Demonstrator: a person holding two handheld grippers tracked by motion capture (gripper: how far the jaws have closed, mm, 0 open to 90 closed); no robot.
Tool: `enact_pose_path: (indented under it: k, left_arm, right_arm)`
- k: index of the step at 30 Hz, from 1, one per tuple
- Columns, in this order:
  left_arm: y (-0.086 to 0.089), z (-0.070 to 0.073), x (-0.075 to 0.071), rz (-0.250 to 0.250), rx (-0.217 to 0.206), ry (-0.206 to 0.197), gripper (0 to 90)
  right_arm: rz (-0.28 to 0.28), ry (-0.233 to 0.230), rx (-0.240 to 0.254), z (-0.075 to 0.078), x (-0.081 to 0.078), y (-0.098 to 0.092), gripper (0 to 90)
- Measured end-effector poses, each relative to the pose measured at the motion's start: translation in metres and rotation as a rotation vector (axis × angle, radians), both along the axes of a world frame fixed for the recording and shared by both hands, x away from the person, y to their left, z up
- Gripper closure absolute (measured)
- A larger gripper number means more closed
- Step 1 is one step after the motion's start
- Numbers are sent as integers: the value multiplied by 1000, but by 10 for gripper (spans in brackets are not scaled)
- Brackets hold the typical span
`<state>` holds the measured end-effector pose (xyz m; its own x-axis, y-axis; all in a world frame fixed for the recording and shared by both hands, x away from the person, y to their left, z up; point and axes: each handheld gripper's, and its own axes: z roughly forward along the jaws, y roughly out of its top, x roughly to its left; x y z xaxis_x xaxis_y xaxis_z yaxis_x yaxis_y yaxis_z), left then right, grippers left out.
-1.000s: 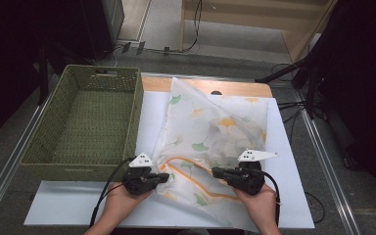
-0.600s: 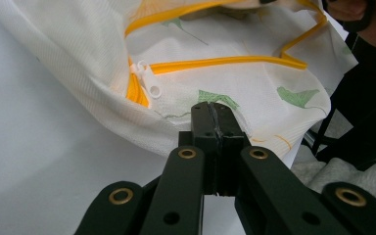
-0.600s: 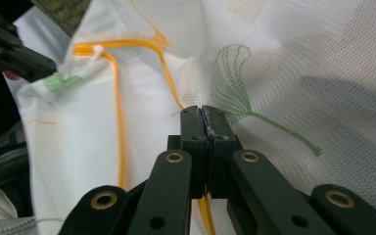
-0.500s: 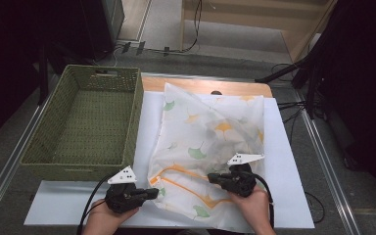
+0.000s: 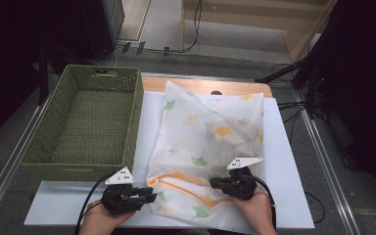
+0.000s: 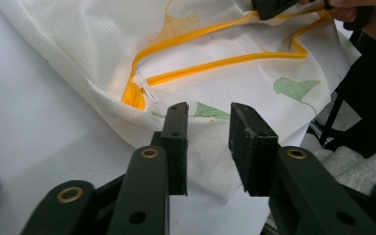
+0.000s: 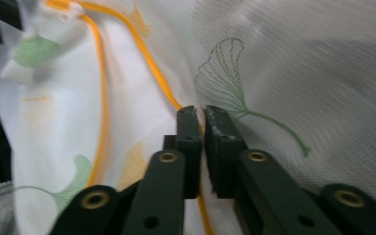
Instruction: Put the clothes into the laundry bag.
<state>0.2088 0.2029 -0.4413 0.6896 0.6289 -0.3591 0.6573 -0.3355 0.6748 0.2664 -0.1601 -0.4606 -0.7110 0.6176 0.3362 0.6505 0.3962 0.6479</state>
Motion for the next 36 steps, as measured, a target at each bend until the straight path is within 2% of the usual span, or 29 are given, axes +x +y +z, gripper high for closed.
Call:
enact_pose_path:
  k: [3,6,7,9,12,17,24,29,36]
  left_arm:
    - [4,2,-1,17,-2,-11,629]
    - [6,3,-3,32,-5,-19,576]
    - [6,3,-4,38,1,-25,549]
    - [4,2,-5,52,26,-38,480]
    - [4,1,-6,54,39,-31,437]
    - [6,1,-8,67,25,-22,421]
    - [2,-3,-12,80,63,-7,351]
    - [2,-4,-14,95,47,3,329]
    - [9,-3,-18,124,20,-11,340]
  right_arm:
    - [9,-70,33,10,-6,-2,709]
    - [7,-151,112,22,-11,-6,587]
    - [12,-189,139,24,-12,-6,558]
    - [15,-218,149,28,-13,-3,525]
    - [30,-200,145,28,-11,2,497]
    - [73,-197,117,27,-11,15,479]
    - [116,-188,103,27,-9,24,480]
    - [130,-181,104,27,-6,30,483]
    - [162,-187,98,27,0,43,496]
